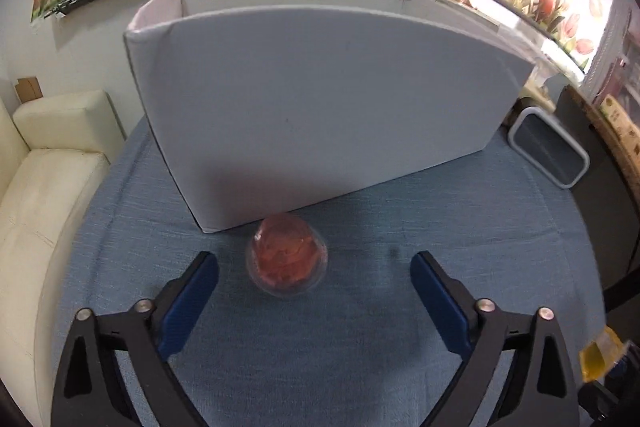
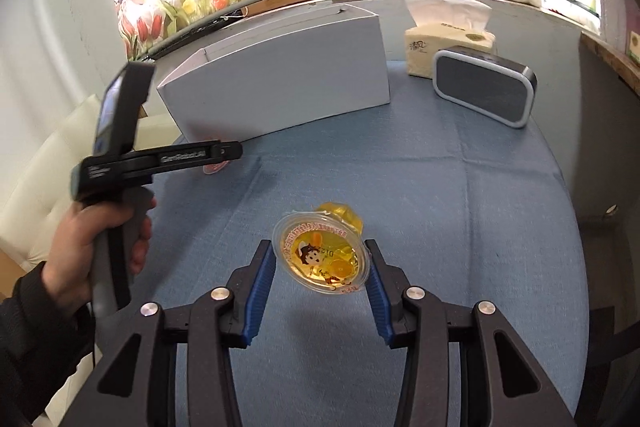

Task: Organize snacks
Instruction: 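Grasp the last pink jelly cup with the left tool while the right tool holds its cup, then carry both jelly cups over the white box and open both tools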

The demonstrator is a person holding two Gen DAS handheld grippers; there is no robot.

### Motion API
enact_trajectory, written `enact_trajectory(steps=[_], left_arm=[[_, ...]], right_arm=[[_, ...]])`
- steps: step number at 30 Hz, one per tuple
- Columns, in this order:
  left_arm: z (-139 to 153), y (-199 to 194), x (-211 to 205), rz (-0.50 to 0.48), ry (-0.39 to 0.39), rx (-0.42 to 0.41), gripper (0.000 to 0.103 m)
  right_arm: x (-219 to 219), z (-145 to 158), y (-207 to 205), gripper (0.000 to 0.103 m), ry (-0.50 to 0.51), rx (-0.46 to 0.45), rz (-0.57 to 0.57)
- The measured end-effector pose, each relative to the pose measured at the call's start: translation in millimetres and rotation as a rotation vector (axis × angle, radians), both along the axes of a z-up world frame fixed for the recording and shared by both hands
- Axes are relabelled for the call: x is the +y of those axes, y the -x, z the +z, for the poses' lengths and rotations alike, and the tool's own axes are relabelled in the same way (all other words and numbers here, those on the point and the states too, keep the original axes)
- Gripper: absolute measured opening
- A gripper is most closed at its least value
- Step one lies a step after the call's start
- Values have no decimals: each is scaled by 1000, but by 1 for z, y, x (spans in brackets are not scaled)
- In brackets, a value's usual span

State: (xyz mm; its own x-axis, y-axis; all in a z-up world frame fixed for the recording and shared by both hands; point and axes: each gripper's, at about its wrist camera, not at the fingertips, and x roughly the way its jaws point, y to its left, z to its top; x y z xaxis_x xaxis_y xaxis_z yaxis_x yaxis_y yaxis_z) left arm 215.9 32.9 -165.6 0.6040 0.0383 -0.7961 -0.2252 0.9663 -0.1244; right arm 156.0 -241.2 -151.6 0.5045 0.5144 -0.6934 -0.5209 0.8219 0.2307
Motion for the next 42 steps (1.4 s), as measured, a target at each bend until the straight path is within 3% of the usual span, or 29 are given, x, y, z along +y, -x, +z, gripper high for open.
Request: enact_trajectory(steps=[4,6,8,19,31,37,42], left_arm=[[-4,-4,-5,-5,-29,22,69],[-6,-4,-5,4,-52,31,50],[-6,-3,-2,6,-41,29,41],[8,20,-6,-47,8,7,41],[92,84,-7,-156,44,-148,41],[135,76,4,-171,42,-223,41],[155,34,21,-152,59,-266,41]], right_arm=[[-7,0,1,48,-17,0,-8],[-8,0,2,48,-22,-9,-10],[-9,0,1,48,-32,-3,-12],[1,-5,7,48,-34,-3,8],[21,18,6,48,-50,-47,50],[50,47,-16,48,-52,-110,91],[81,78,-60,48,-67,-135,115]])
